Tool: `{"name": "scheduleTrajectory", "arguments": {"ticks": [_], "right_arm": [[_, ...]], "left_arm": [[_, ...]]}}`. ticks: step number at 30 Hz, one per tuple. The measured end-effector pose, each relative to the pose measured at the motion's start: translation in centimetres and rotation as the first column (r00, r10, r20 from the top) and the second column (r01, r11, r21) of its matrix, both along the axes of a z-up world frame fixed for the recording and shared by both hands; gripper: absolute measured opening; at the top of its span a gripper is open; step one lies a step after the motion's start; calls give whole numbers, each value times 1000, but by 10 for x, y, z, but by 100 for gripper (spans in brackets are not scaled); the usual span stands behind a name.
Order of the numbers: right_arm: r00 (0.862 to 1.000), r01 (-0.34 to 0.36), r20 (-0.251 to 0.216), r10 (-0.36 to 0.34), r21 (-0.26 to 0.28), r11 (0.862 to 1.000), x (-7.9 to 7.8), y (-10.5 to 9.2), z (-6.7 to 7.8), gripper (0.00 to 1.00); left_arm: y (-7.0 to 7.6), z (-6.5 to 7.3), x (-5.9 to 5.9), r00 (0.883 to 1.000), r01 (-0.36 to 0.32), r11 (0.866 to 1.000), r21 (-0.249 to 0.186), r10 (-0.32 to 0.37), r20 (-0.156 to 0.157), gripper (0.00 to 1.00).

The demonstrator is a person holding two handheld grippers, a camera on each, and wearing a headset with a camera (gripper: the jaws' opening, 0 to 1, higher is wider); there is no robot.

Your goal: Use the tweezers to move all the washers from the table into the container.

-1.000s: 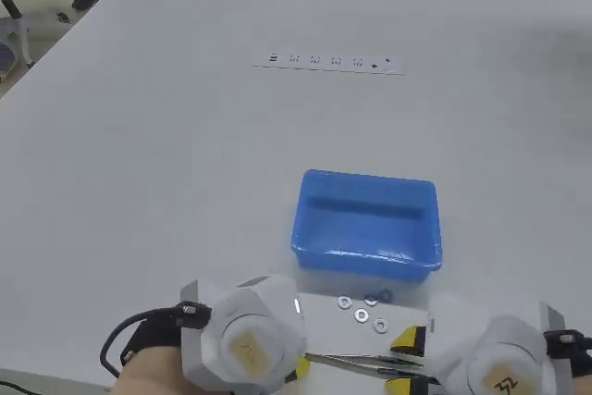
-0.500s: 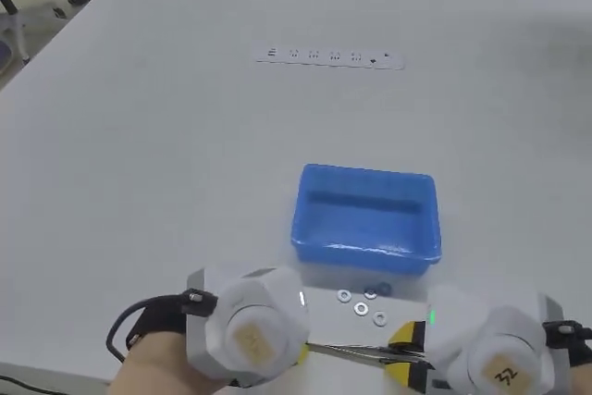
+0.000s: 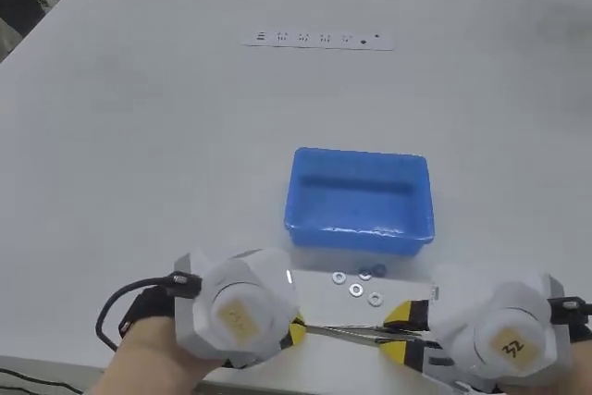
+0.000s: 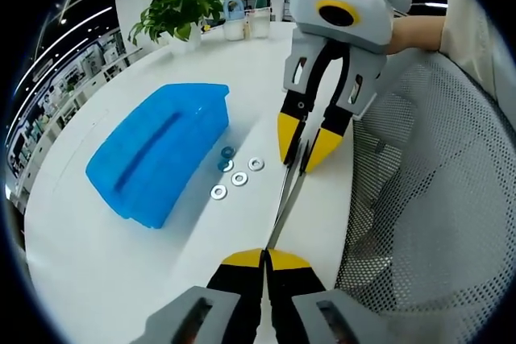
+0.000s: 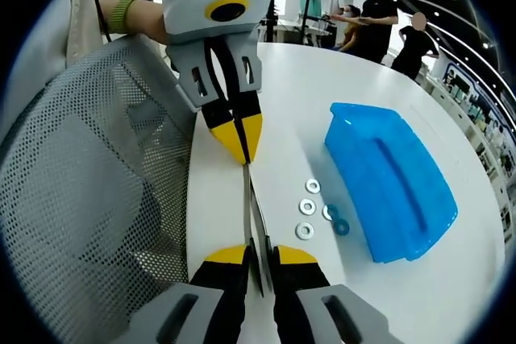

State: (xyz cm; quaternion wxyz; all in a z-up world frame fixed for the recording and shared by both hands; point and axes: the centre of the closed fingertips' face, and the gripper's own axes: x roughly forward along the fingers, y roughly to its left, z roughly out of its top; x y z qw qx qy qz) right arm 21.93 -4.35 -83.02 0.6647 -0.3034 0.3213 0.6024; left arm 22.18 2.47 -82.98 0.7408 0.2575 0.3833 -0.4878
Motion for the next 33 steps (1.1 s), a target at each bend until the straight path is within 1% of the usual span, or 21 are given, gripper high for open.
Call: {"name": "scheduleTrajectory", "arguments": {"ticks": [4, 6, 8, 10, 11, 13, 16, 18, 20, 21, 22, 23, 24, 25, 26, 27, 28, 29, 30, 31, 33], "right_arm": [[1000, 0, -2, 0, 7, 1000, 0, 0, 0, 8], [1000, 1, -2, -1, 9, 1000, 1, 1, 0, 8], [1000, 0, -3, 0, 9, 1000, 1, 1, 0, 8], [1000, -2, -3, 2, 9, 1000, 1, 2, 0, 8], [1000, -3, -3, 3, 9, 1000, 1, 2, 0, 8], [1000, -6, 0, 6, 8, 1000, 0, 2, 0, 9], [1000, -16, 7, 16, -1, 1000, 0, 2, 0, 8], [1000, -21, 9, 21, -3, 1000, 0, 3, 0, 8], [1000, -24, 10, 24, -2, 1000, 0, 4, 0, 8], [1000, -25, 10, 25, -2, 1000, 0, 4, 0, 8], [1000, -26, 11, 26, -1, 1000, 0, 4, 1, 8], [1000, -27, 13, 27, -2, 1000, 1, 3, 1, 7], [999, -29, 16, 29, -2, 1000, 1, 3, 1, 7], [999, -31, 20, 31, -4, 1000, 2, 3, 0, 6], [999, -34, 24, 34, -6, 999, 2, 4, 0, 6], [999, -36, 27, 37, -8, 999, 3, 4, 0, 6], [999, -38, 26, 38, -9, 999, 3, 4, 0, 6], [999, -38, 26, 39, -9, 999, 3, 4, 1, 6], [999, -39, 26, 40, -8, 999, 4, 5, 1, 6], [999, -41, 25, 41, -8, 999, 4, 5, 1, 6], [999, -42, 24, 42, -8, 999, 4, 6, 1, 6]], "left_arm": [[-1, 0, -1, 1000, 5, 1000, -6, -5, -3, 0], [-2, 0, -3, 1000, 24, 1000, -1, -24, -2, 0], [-3, 1, -4, 999, 48, 999, 20, -48, 16, 0], [-3, 4, -7, 998, 66, 997, 25, -67, 17, 0], [-4, 7, -8, 997, 75, 997, 25, -76, 17, 0], [-4, 14, -8, 996, 84, 996, 18, -84, 29, 0], [-8, 30, -7, 995, 85, 996, -18, -84, 51, 0], [-9, 36, -7, 994, 92, 995, -25, -90, 57, 0], [-11, 39, -6, 993, 99, 995, -29, -97, 61, 0], [-11, 38, -6, 993, 100, 994, -32, -98, 58, 0], [-10, 31, -8, 995, 96, 995, -33, -95, 31, 0], [-6, 26, -9, 996, 91, 996, -17, -91, 11, 0], [2, 17, -8, 997, 77, 997, 25, -77, 5, 0], [7, 13, -7, 997, 70, 996, 54, -70, 9, 0], [9, 9, -5, 997, 69, 995, 67, -70, 18, 0], [10, 9, -4, 998, 61, 996, 63, -62, 19, 4], [11, 8, -3, 998, 59, 996, 61, -60, 17, 11], [10, 8, 0, 999, 44, 998, 52, -46, 22, 15], [11, 8, 2, 999, 43, 998, 48, -44, 24, 18], [10, 7, 4, 999, 44, 998, 50, -45, 26, 20], [9, 5, 9, 997, 60, 997, 58, -62, 37, 18]]}}
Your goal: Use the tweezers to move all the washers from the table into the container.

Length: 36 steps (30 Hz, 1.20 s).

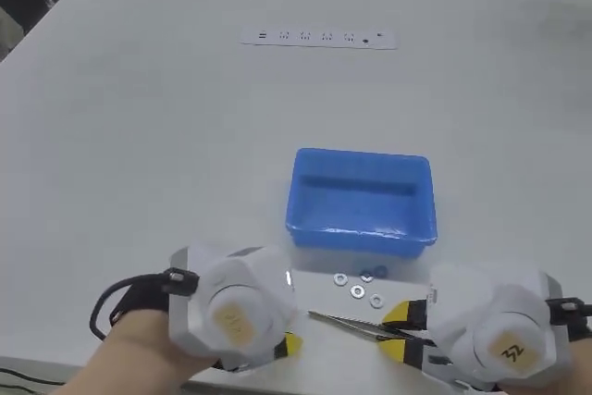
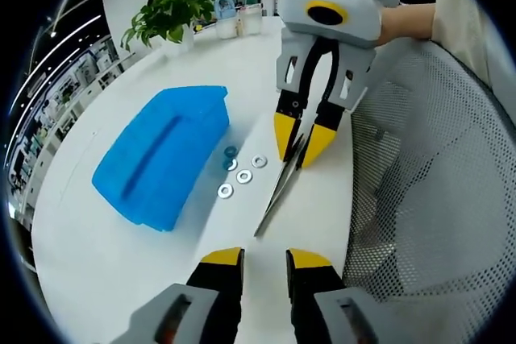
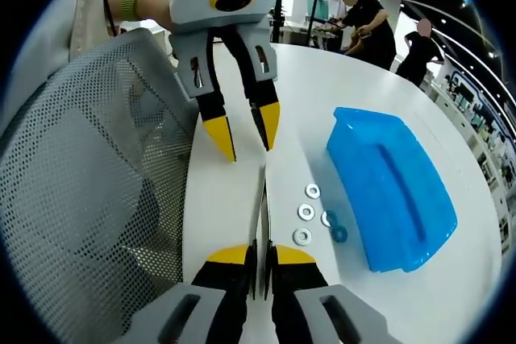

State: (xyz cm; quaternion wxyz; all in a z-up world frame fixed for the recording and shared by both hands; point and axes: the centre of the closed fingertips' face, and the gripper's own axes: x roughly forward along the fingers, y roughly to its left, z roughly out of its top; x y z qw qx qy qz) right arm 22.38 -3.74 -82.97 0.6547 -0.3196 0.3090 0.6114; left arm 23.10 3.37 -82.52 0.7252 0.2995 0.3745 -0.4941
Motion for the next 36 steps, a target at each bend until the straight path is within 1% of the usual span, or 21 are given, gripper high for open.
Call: {"name": "scheduleTrajectory", "arguments": {"ticks": [1, 3, 5, 6, 7, 8, 9, 10, 11, 12, 13, 15, 17, 20, 21, 22, 25, 26, 31, 36], "right_arm": [[1000, -2, 2, 2, -1, 1000, 0, 0, 0, 6], [1000, -4, 3, 4, -3, 1000, 1, 1, 0, 6], [1000, -6, 4, 6, -5, 1000, 2, 1, 0, 6], [1000, -6, 4, 6, -5, 1000, 2, 1, 0, 6], [1000, -6, 4, 6, -6, 1000, 2, 2, 0, 6], [1000, -6, 4, 6, -6, 1000, 2, 2, 0, 6], [1000, -6, 3, 6, -6, 1000, 2, 2, 0, 6], [1000, -6, 3, 6, -6, 1000, 3, 2, 0, 6], [1000, -6, 3, 6, -6, 1000, 3, 2, 0, 6], [1000, -6, 3, 6, -7, 1000, 3, 2, 0, 6], [1000, -7, 2, 7, -7, 1000, 3, 2, 0, 6], [1000, -7, 1, 7, -8, 1000, 3, 2, 0, 6], [1000, -8, 2, 8, -9, 1000, 3, 2, 0, 7], [1000, -10, 2, 10, -12, 1000, 2, 2, 0, 7], [1000, -10, 2, 10, -13, 1000, 1, 2, 0, 7], [1000, -13, 4, 13, -13, 1000, 1, 2, 0, 8], [1000, -16, 4, 16, -14, 1000, 0, 3, 0, 7], [1000, -18, 4, 18, -15, 1000, 0, 3, 0, 8], [1000, -28, 11, 28, -9, 1000, 0, 4, 4, 7], [1000, -16, 10, 16, 31, 999, 5, 10, 11, 6]], "left_arm": [[-2, 0, 1, 1000, 11, 1000, -1, -11, -2, 17], [-7, -1, 4, 999, 42, 999, -5, -42, 7, 14], [-12, -3, 5, 998, 70, 998, -6, -70, 6, 10], [-13, -5, 5, 997, 80, 997, 1, -80, 5, 8], [-15, -4, 6, 996, 91, 996, -8, -91, 15, 5], [-16, -5, 6, 994, 108, 994, -1, -108, 14, 2], [-16, -5, 5, 994, 112, 994, -4, -112, 14, 0], [-15, -4, 5, 991, 131, 991, 7, -131, 22, 0], [-15, -4, 5, 991, 135, 991, 8, -135, 20, 0], [-15, -3, 3, 990, 141, 990, 4, -141, 10, 0], [-15, -3, 1, 989, 147, 989, 4, -147, 10, 0], [-14, 1, -2, 985, 170, 985, 4, -170, 22, 0], [-15, 6, -4, 984, 174, 985, -3, -174, 32, 0], [-16, 19, -9, 982, 183, 983, -25, -182, 42, 0], [-18, 24, -10, 981, 187, 982, -33, -186, 51, 0], [-18, 26, -10, 981, 188, 982, -35, -186, 52, 0], [-23, 37, -13, 980, 194, 980, -50, -191, 64, 0], [-24, 38, -13, 980, 194, 980, -51, -191, 65, 0], [-29, 52, -14, 978, 196, 979, -61, -191, 84, 0], [-33, 72, -11, 975, 200, 977, -70, -191, 116, 0]]}}
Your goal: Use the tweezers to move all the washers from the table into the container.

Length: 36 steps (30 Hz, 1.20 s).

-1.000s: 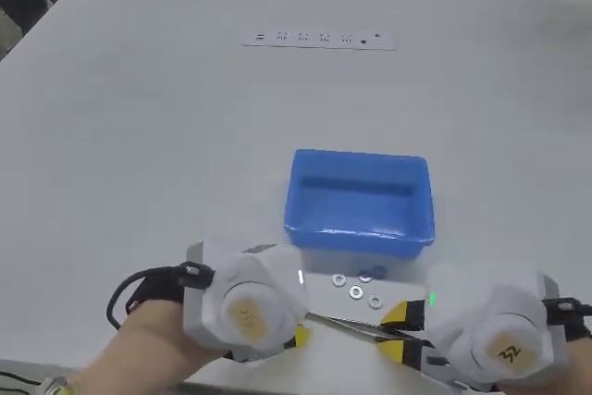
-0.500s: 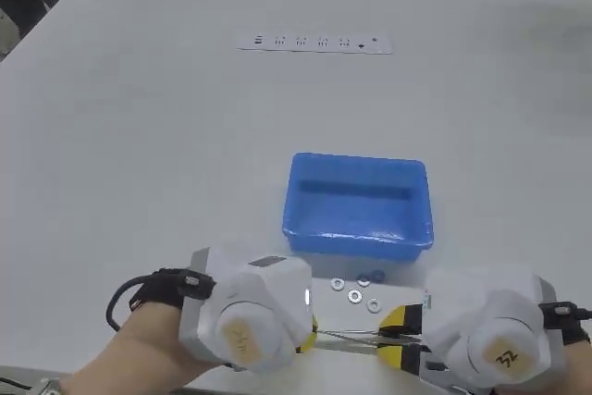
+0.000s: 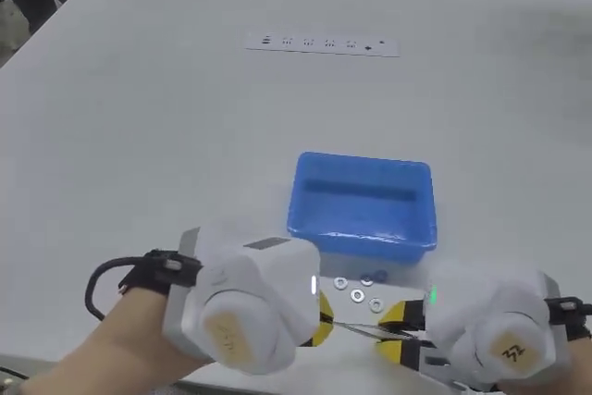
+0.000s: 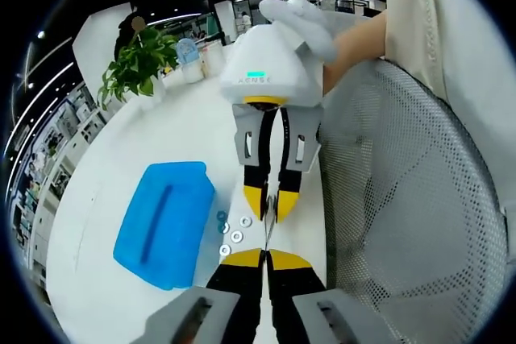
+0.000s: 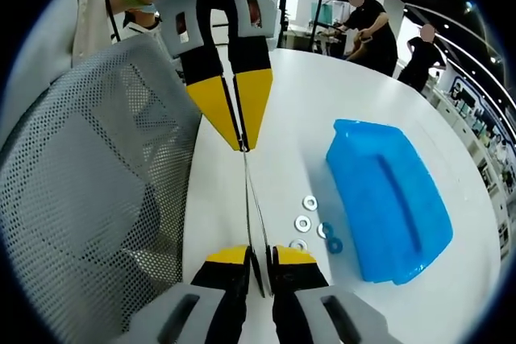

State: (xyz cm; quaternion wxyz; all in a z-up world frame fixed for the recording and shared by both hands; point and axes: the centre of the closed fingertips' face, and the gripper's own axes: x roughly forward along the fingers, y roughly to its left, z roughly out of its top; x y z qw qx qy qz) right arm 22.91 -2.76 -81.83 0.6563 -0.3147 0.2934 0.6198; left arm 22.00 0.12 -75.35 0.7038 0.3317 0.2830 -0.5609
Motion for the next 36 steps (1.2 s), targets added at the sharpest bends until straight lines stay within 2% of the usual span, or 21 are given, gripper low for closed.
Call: {"name": "scheduleTrajectory", "arguments": {"ticks": [2, 8, 19, 25, 36], "right_arm": [[1000, 9, 4, -9, 21, 1000, 5, 5, 4, 7], [1000, 26, 2, -26, 63, 998, 12, 14, 10, 7], [997, 74, -20, -72, 118, 990, 21, 19, 16, 8], [996, 84, -34, -80, 129, 988, 22, 20, 17, 8], [997, 83, -21, -80, 144, 986, 22, 24, 21, 8]], "left_arm": [[-2, 10, 3, 1000, -3, 1000, -11, 3, 12, 0], [-6, 23, 12, 999, -18, 999, -30, 19, 34, 0], [-10, 26, 17, 999, -13, 1000, -26, 14, 46, 0], [-10, 27, 21, 999, -14, 1000, -23, 15, 50, 0], [-13, 32, 20, 998, -4, 1000, -20, 5, 62, 0]]}}
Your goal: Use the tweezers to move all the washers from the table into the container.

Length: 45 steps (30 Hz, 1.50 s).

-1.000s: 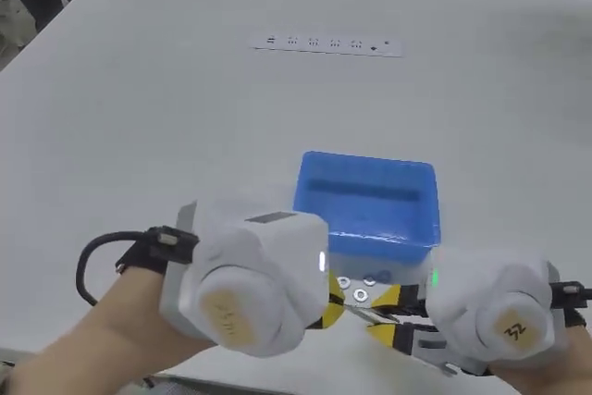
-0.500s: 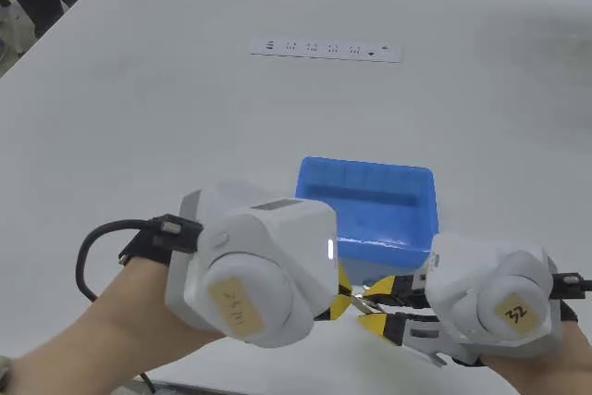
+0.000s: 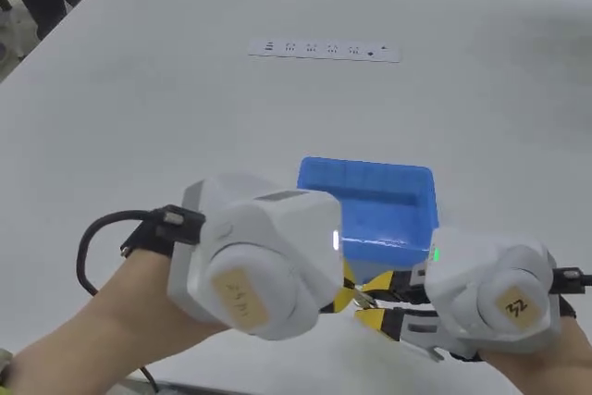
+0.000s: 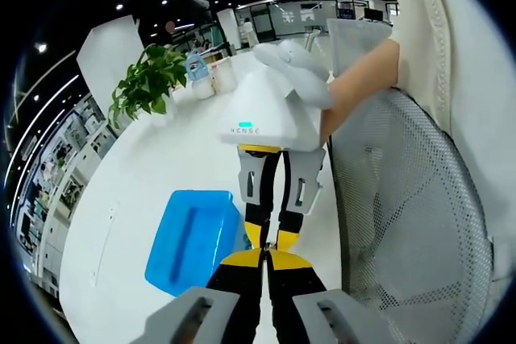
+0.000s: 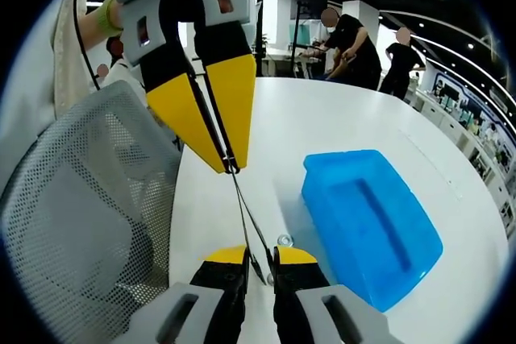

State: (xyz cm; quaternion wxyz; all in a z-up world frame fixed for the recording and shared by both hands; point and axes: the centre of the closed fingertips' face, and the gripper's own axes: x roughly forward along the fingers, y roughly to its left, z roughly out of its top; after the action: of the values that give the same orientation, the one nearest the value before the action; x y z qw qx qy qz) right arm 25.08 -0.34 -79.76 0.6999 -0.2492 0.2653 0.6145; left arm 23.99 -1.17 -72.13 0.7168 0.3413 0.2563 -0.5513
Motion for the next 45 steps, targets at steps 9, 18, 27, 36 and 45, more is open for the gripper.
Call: {"name": "scheduleTrajectory", "arguments": {"ticks": [9, 18, 27, 36, 45], "right_arm": [[1000, 9, -4, -9, 6, 1000, 4, 0, -1, 8], [1000, 17, -8, -17, 20, 1000, 7, 0, 0, 7], [999, 26, -27, -26, 36, 999, 6, 0, 8, 10], [999, 29, -21, -27, 93, 995, 8, 4, 35, 3], [988, 119, -112, -106, 113, 986, 16, -1, 32, 2]], "left_arm": [[-3, 0, 4, 1000, 7, 1000, 8, -7, 4, 0], [-6, 0, 7, 1000, 15, 1000, 11, -15, 5, 0], [-10, -1, 13, 1000, 12, 1000, -1, -12, -19, 0], [-18, -2, 17, 997, 9, 1000, -20, -10, -73, 0], [12, -13, 26, 962, -239, 965, -104, 220, -162, 6]]}}
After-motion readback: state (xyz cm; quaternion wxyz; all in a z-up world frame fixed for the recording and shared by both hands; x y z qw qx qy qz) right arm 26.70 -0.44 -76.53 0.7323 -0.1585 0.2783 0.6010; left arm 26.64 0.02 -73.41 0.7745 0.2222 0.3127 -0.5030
